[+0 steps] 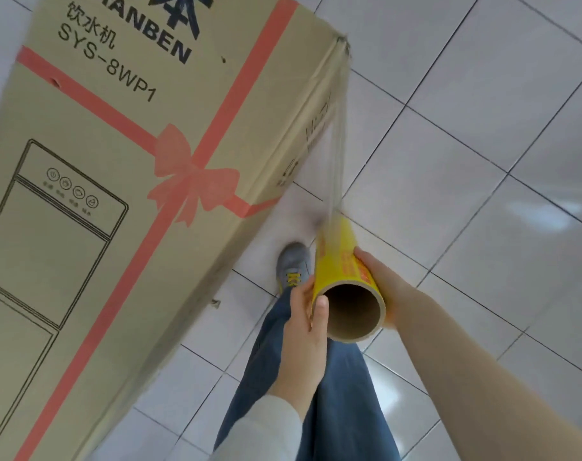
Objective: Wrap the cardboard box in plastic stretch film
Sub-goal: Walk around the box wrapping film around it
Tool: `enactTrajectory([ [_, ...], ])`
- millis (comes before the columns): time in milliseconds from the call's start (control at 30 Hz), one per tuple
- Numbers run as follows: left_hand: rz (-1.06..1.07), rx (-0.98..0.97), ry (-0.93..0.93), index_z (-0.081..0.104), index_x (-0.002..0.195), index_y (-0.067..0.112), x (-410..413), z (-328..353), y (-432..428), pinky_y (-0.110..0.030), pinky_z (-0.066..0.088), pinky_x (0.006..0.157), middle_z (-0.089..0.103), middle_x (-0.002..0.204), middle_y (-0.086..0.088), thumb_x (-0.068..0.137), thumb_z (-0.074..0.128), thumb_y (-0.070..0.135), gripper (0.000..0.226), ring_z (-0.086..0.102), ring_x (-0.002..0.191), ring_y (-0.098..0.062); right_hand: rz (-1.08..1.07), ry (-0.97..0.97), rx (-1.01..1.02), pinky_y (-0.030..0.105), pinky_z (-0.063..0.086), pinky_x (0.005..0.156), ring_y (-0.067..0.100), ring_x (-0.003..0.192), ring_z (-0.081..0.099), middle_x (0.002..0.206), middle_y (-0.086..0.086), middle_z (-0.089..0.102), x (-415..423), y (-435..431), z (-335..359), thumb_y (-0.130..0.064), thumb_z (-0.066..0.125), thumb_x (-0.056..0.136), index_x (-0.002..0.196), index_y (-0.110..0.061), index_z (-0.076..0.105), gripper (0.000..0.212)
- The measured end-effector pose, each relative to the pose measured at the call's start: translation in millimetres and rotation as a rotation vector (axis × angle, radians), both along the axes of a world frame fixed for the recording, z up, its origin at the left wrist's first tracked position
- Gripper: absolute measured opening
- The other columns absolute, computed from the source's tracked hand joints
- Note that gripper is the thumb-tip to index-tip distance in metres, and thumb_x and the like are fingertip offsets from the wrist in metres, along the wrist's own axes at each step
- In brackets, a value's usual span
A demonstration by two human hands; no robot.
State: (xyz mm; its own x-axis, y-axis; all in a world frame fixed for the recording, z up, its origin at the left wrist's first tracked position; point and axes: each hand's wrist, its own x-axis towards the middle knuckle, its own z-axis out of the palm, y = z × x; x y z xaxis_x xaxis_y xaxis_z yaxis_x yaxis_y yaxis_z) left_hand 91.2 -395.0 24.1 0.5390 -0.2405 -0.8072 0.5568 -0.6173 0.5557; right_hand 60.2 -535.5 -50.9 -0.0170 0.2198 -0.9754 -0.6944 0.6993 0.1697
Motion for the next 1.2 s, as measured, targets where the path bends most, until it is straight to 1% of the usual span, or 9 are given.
enactTrajectory([
  [100,-0.092,0.001,0.031,0.042,0.108,0.039,4,-3,13,-0.007,0.037,0.08,0.055,0.102,0.031,0.065,0.046,0.068,0.053,0.052,0.098,0.009,0.181,0.016,0.021,0.032,0.051,0.065,0.026,0.07,0.063,0.086,0.015,0.066,-11,1,-2,-0.06,0.056,0.084,0.121,-0.01,0.053,0.062],
  [333,-0.79,-0.015,0.189,0.003,0.148,0.03,49,-17,4,-0.032,0.034,0.107,0.038,0.147,0.004,0.085,0.047,0.057,0.082,0.04,0.132,-0.017,0.271,0.025,-0.03,0.035,0.055,0.071,0.031,0.098,0.065,0.122,0.017,0.06,-14,23,-5,-0.064,0.037,0.091,0.144,-0.021,0.034,0.069],
  [433,-0.716,-0.012,0.144,0.002,0.148,0.03,52,-13,21,-0.022,0.029,0.104,0.034,0.149,0.006,0.089,0.043,0.051,0.075,0.037,0.133,-0.013,0.092,0.044,-0.074,0.042,0.053,0.081,0.031,0.095,0.063,0.113,0.015,0.061,-26,33,0,-0.053,0.038,0.096,0.133,-0.012,0.042,0.055],
  [600,-0.444,-0.036,0.058,0.025,0.133,0.04,30,1,58,0.01,0.027,0.077,0.042,0.118,0.025,0.096,0.037,0.033,0.04,0.04,0.109,0.005,-0.182,0.059,-0.085,0.03,0.051,0.056,0.025,0.061,0.067,0.086,0.016,0.071,-31,78,10,-0.055,0.055,0.086,0.128,-0.015,0.049,0.058],
  [667,-0.397,0.003,0.088,0.031,0.132,0.039,21,7,78,0.009,0.031,0.078,0.044,0.118,0.027,0.095,0.034,0.035,0.037,0.046,0.101,0.012,-0.193,0.085,-0.077,0.03,0.047,0.054,0.023,0.051,0.065,0.063,0.012,0.069,-27,94,14,-0.055,0.058,0.084,0.116,-0.012,0.053,0.055],
  [800,-0.547,0.045,0.168,0.039,0.125,0.036,26,12,111,0.009,0.031,0.071,0.048,0.102,0.032,0.096,0.037,0.037,0.029,0.05,0.099,0.01,-0.025,0.108,-0.067,0.036,0.051,0.067,0.03,0.076,0.062,0.095,0.016,0.065,-25,110,19,-0.056,0.056,0.085,0.126,-0.013,0.05,0.059],
  [967,-0.701,-0.051,0.283,0.012,0.147,0.025,52,1,103,-0.015,0.022,0.101,0.023,0.14,0.022,0.089,0.05,0.045,0.072,0.021,0.125,0.005,0.12,0.112,-0.098,0.04,0.052,0.085,0.031,0.095,0.059,0.12,0.015,0.058,-18,129,12,-0.051,0.05,0.092,0.145,-0.018,0.033,0.065],
  [1100,-0.965,-0.003,0.181,0.014,0.148,0.026,53,-11,100,-0.028,0.024,0.11,0.021,0.154,0.005,0.086,0.049,0.054,0.076,0.024,0.137,-0.009,0.069,0.099,-0.087,0.043,0.05,0.089,0.032,0.101,0.059,0.123,0.017,0.057,-25,133,10,-0.053,0.038,0.096,0.14,-0.013,0.04,0.059],
  [1200,-0.803,-0.025,0.137,0.02,0.146,0.031,44,-12,124,-0.024,0.025,0.109,0.029,0.149,0.01,0.088,0.045,0.054,0.067,0.028,0.137,-0.008,-0.074,0.119,-0.118,0.042,0.049,0.086,0.031,0.099,0.06,0.111,0.013,0.061,-42,136,14,-0.051,0.043,0.096,0.13,-0.014,0.048,0.05],
])
